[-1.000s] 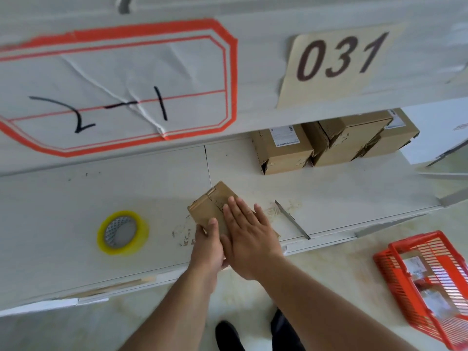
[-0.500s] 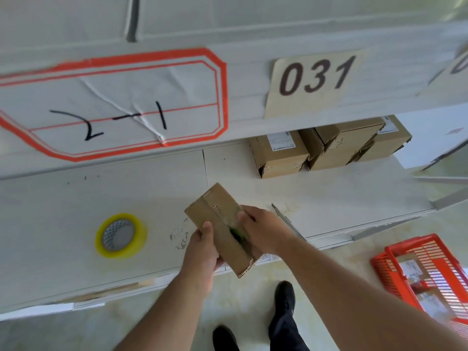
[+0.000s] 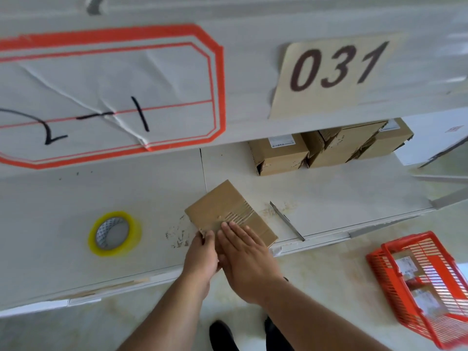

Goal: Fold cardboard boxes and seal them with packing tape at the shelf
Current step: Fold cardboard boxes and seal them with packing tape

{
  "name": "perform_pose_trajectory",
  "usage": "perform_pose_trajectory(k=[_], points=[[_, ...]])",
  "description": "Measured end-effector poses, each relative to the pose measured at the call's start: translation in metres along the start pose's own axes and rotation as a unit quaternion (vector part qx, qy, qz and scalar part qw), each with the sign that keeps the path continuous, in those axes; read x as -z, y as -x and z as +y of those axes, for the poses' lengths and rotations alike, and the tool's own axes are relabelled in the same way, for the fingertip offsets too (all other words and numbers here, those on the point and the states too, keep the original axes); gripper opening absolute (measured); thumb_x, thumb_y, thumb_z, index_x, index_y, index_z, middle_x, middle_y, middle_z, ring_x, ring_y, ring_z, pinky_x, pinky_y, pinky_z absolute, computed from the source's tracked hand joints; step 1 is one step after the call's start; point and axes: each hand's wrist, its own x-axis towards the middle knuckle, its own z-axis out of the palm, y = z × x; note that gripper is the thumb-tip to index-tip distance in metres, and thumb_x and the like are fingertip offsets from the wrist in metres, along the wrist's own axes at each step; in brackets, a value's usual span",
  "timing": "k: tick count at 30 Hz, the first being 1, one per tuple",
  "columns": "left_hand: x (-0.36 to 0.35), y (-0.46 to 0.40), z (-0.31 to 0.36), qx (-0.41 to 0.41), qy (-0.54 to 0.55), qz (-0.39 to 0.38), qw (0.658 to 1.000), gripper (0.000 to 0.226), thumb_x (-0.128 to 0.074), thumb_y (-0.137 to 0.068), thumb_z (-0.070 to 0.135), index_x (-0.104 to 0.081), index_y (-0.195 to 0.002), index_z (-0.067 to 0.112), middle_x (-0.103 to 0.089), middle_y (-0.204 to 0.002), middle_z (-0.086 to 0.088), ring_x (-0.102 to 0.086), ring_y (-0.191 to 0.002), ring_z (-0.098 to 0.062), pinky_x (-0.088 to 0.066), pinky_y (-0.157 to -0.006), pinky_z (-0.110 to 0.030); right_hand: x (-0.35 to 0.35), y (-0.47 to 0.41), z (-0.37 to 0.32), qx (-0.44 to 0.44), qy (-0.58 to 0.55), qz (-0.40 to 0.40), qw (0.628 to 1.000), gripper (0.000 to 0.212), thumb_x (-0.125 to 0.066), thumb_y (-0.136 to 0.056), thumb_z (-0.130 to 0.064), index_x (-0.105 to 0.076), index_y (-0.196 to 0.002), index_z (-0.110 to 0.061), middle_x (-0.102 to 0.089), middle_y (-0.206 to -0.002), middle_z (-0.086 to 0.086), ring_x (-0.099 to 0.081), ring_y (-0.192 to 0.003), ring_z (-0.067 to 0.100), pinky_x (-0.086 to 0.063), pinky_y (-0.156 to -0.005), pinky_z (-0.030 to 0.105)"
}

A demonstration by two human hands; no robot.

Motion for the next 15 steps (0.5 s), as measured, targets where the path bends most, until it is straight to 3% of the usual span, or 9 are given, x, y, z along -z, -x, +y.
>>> perform_pose_trajectory(k=[2,4,7,10,13,15], points=[[0.000,0.000,0.000,-0.004,0.005,-0.004,1.000,0.028,-0.040,-0.110,0.038,-0.063,-0.124,0.032,-0.072,-0.118,0.003,-0.072,-0.104,-0.021,-0.063,-0.084,-0.051,0.005,-0.010,0.009,-0.029,-0.007,-0.016,0.999,0.063,-0.027,-0.107,-0.046,-0.038,-0.159,-0.013,-0.029,-0.169,0.004,-0.016,-0.158,0.018,-0.008,-0.125,0.040],[0.000,0.002,0.001,-0.006,0.009,-0.015,1.000,0.028,-0.039,-0.110,0.035,-0.064,-0.123,0.035,-0.074,-0.116,0.005,-0.073,-0.104,-0.021,-0.063,-0.086,-0.054,0.009,-0.023,0.015,-0.070,-0.025,-0.057,0.996,0.070,-0.015,-0.107,-0.053,-0.010,-0.166,-0.016,0.003,-0.173,0.001,0.012,-0.159,0.015,0.008,-0.127,0.039],[0.002,0.002,0.001,0.001,0.016,-0.017,1.000,0.027,-0.041,-0.109,0.033,-0.063,-0.125,0.032,-0.073,-0.117,0.001,-0.071,-0.105,-0.020,-0.062,-0.087,-0.056,0.015,-0.046,0.026,-0.139,-0.045,-0.077,0.986,0.077,-0.013,-0.105,-0.061,0.012,-0.165,-0.019,0.021,-0.171,-0.002,0.019,-0.158,0.014,0.009,-0.129,0.040],[0.003,0.001,0.001,0.000,0.009,-0.011,1.000,0.024,-0.042,-0.109,0.035,-0.062,-0.122,0.032,-0.070,-0.116,0.002,-0.069,-0.104,-0.017,-0.061,-0.089,-0.053,0.021,-0.067,0.037,-0.202,-0.097,-0.098,0.970,0.083,-0.016,-0.104,-0.067,0.013,-0.165,-0.019,-0.001,-0.175,0.004,-0.008,-0.161,0.024,-0.013,-0.129,0.042],[0.003,0.005,0.003,-0.001,0.001,-0.010,1.000,0.023,-0.041,-0.109,0.036,-0.060,-0.121,0.031,-0.069,-0.114,0.002,-0.069,-0.101,-0.017,-0.063,-0.088,-0.049,0.034,-0.075,0.043,-0.230,-0.138,-0.132,0.954,0.080,-0.023,-0.104,-0.067,-0.004,-0.164,-0.019,-0.040,-0.159,0.009,-0.050,-0.137,0.034,-0.043,-0.107,0.048],[0.005,0.006,0.002,-0.007,-0.008,-0.013,1.000,0.024,-0.041,-0.110,0.037,-0.058,-0.123,0.029,-0.068,-0.115,0.000,-0.069,-0.100,-0.017,-0.063,-0.086,-0.047,0.037,-0.069,0.046,-0.236,-0.160,-0.133,0.949,0.069,-0.032,-0.104,-0.063,-0.019,-0.156,-0.020,-0.052,-0.146,0.008,-0.056,-0.127,0.032,-0.048,-0.102,0.047]])
